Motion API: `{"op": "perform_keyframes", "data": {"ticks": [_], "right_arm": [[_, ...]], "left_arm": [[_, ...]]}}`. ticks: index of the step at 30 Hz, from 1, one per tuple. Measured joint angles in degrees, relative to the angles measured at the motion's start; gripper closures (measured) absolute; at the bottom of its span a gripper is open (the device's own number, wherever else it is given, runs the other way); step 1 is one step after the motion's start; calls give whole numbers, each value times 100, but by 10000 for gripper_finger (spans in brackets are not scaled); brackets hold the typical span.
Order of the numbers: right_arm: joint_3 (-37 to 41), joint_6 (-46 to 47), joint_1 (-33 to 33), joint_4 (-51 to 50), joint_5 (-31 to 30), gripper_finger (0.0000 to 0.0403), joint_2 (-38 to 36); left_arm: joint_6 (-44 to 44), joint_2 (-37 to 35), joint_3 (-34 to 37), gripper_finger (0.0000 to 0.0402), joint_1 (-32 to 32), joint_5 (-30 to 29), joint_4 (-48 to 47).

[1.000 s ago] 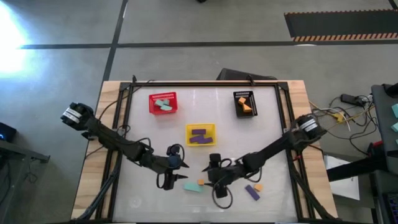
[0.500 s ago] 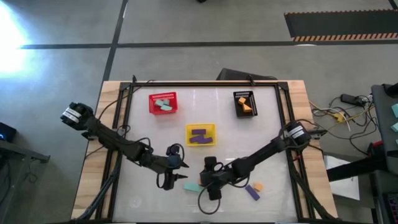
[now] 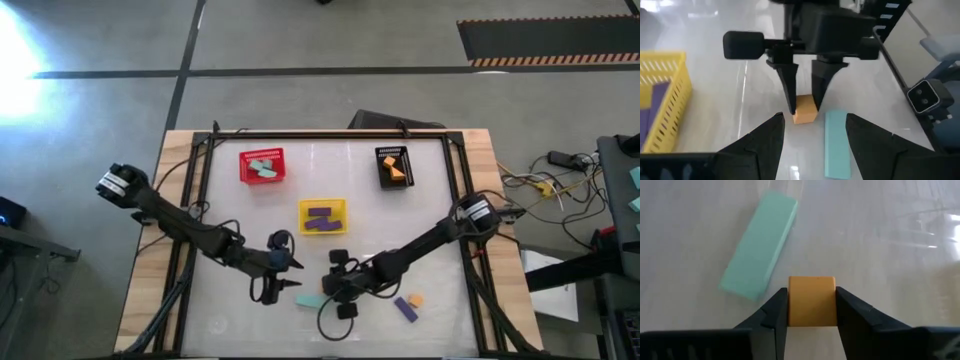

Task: Sort & place blocks by color
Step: Put the orange block into the black bin

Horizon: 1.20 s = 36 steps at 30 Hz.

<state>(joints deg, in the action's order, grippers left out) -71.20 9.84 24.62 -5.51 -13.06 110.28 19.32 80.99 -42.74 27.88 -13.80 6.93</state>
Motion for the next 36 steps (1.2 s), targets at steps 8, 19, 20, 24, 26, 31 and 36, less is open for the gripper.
{"op": "perform_keyframes", "data": {"ticks": [8, 19, 20, 24, 26, 31, 36], "right_arm": [[2, -91, -223, -2023, -990, 285, -1036], [750, 455, -2497, -3559, -2849, 285, -2896], [907, 592, -2880, -3474, -2796, 285, -3023], [1619, 1152, -4525, -2963, -1694, 285, -3312], [2008, 1254, -5200, -2389, -1114, 285, -3367], [2591, 1285, -6009, -1209, -450, 285, -3399], [2605, 1312, -6078, -1220, -492, 285, -3329]], "left_arm": [[-1487, -850, 0, 206, -3, -398, -126], [-2422, -1905, 245, 206, -13, -1681, -163], [-2418, -1939, 254, 206, -13, -1686, -160], [-2410, -2028, 301, 206, -2, -1687, -154], [-2410, -2030, 344, 206, -2, -1687, -146], [-2410, -2019, 464, 206, -2, -1687, -148], [-2409, -2028, 498, 206, -4, -1687, -141]]}}
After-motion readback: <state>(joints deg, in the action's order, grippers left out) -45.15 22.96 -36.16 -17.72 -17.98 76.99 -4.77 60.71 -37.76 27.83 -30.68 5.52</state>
